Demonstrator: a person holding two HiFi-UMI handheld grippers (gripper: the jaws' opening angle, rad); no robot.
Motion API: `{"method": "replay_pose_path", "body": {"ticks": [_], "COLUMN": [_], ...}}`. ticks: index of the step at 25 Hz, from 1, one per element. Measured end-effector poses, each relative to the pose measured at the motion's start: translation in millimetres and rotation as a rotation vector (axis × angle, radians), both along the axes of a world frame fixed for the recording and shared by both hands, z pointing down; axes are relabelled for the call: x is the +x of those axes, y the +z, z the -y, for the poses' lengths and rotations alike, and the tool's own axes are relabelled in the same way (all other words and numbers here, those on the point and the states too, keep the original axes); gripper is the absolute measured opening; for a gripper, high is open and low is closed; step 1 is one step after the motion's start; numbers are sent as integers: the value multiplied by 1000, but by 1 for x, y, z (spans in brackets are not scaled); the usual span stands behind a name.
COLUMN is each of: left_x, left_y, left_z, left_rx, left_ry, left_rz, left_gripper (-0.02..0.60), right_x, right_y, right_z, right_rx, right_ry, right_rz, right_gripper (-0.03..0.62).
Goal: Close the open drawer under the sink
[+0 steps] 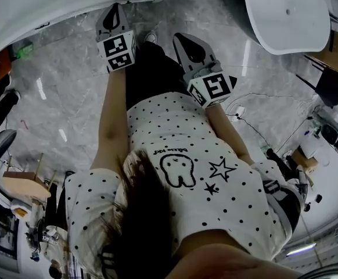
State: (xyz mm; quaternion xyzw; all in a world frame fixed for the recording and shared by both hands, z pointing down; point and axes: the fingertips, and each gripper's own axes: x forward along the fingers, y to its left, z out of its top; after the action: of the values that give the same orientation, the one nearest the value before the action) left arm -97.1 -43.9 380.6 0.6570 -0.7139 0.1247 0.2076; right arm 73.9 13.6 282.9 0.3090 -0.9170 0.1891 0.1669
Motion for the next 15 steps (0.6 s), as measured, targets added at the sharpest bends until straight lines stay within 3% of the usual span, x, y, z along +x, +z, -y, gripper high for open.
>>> {"method": "replay_pose_path", "body": {"ticks": [6, 15], "left_x": [3, 8], "left_y": [-42, -114], "left_z": [-2, 6], "left_rx": [55, 168], "left_ry": [-4, 10], "left_rz": [0, 21], "left_gripper": [3, 3], "right_x": [-6, -11], "right_y": [-12, -39], "right_z": [9, 23], "right_rx": [92, 147], "right_ry": [-42, -65], "right_rz": [-26, 8], "right_gripper": [14, 14]}}
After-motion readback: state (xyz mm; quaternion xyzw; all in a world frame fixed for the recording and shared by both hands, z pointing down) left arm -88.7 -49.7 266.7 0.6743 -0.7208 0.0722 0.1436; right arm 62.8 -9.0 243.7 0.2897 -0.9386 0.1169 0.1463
